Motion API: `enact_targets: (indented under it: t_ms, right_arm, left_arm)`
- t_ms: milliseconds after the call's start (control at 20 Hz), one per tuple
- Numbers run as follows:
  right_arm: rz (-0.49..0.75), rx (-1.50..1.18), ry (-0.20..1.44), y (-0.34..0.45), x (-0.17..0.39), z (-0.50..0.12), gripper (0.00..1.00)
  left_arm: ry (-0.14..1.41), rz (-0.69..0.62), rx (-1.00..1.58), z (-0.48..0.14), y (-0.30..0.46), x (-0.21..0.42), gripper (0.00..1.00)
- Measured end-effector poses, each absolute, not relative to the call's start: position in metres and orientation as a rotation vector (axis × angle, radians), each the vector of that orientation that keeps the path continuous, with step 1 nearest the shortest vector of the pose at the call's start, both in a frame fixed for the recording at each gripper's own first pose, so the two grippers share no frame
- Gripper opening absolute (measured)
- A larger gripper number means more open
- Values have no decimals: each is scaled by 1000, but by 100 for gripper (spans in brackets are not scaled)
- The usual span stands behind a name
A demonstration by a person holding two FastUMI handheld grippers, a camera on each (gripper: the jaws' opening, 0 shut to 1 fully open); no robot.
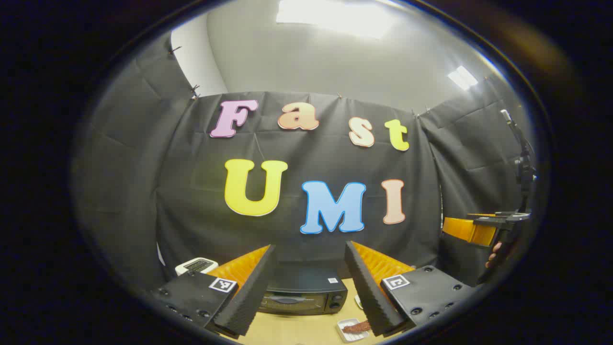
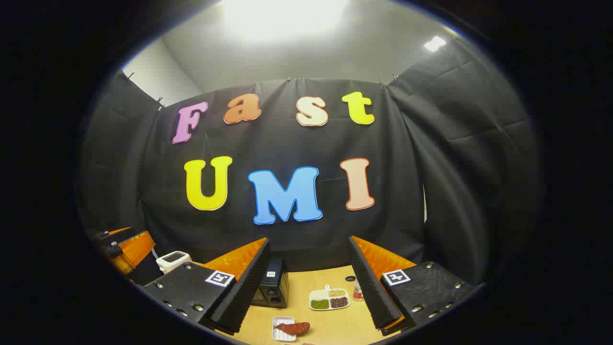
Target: Open the electric oven with the left hand, put the food in, and close the electric oven.
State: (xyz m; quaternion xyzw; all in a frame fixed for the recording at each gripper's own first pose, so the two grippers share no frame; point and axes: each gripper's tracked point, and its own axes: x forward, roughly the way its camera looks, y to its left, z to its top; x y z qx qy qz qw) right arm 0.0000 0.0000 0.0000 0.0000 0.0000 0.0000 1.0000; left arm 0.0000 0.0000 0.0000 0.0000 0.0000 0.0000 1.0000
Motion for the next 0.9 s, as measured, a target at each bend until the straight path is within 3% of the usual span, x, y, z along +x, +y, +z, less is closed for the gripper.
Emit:
enact_targets:
  t_ms: [300, 450, 650, 800, 900]
  right_arm:
    - [-32, 11, 15, 8, 3, -12, 97]
    - [-17, 15, 4, 14, 10, -9, 97]
    - [18, -13, -25, 16, 24, 0, 97]
    - [31, -18, -26, 19, 33, 1, 97]
    - [41, -13, -17, 21, 37, -2, 97]
  left_arm:
    - [24, -25, -28, -13, 11, 1, 99]
    - [6, -24, -22, -11, 15, 10, 91]
    - [-3, 10, -36, -14, 17, 30, 99]
    - [-4, 12, -34, -13, 14, 35, 91]
    - [13, 22, -10, -21, 17, 38, 95]
